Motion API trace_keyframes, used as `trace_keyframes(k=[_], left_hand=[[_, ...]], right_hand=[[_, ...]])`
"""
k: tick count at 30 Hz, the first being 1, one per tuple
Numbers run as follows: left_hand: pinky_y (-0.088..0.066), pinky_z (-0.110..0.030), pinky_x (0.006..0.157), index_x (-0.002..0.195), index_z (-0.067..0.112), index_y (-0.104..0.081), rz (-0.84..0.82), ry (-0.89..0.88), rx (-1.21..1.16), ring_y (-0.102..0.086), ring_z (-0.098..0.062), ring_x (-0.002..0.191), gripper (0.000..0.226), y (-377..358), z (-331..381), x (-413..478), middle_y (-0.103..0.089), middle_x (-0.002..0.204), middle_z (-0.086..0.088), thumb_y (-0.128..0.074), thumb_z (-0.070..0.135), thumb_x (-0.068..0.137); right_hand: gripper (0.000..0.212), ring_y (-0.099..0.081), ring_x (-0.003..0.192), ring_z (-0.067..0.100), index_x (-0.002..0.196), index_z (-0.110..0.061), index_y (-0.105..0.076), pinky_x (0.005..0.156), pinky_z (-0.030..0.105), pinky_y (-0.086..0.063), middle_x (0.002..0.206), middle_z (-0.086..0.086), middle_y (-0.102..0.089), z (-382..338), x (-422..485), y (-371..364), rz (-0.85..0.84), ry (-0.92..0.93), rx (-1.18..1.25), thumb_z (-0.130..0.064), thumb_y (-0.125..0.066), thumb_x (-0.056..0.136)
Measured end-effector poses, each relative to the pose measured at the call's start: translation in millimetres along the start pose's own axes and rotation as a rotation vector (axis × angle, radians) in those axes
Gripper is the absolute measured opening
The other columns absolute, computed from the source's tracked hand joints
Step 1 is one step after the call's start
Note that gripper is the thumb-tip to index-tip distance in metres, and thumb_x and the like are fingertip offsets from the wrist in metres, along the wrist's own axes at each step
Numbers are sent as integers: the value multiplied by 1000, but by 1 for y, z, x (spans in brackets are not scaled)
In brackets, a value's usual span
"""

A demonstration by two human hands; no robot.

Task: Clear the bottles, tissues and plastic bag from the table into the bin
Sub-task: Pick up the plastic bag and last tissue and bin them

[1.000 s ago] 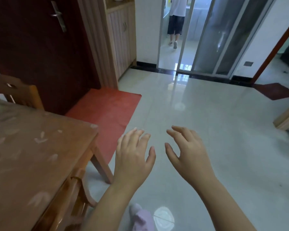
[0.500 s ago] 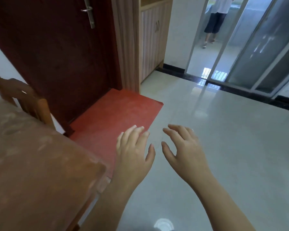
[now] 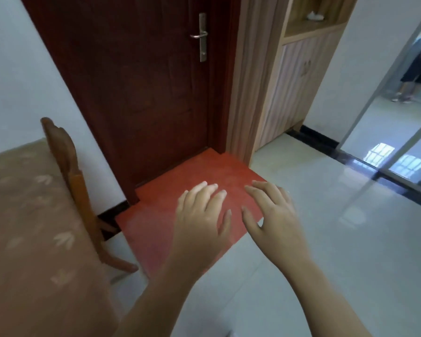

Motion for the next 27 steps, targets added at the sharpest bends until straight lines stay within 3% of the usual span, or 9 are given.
trace_keyframes(k=[12,27], left_hand=[[-48,-52,85,102,3,-67,114,325,242,-60,-32,105,36,-23,-140,80,-67,107,-16,-48,26,81],[-43,-48,91,103,2,-65,218,651,374,-58,-35,106,38,3,-342,156,-66,108,-17,-47,27,82]], right_hand=[[34,-53,110,30,109,-13,-61,93,56,-42,114,7,-62,-26,160,-124,-197,299,140,-18,-69,77],[33,-54,111,27,109,-8,-62,94,54,-43,115,11,-63,-141,314,-287,-388,599,301,-17,-68,78]])
Point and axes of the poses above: each hand's wrist, its own x-axis towards the middle knuckle, its own y-axis out of the back of the hand, z = x × y, the point moved 10 cm from there along x, towards the middle knuckle
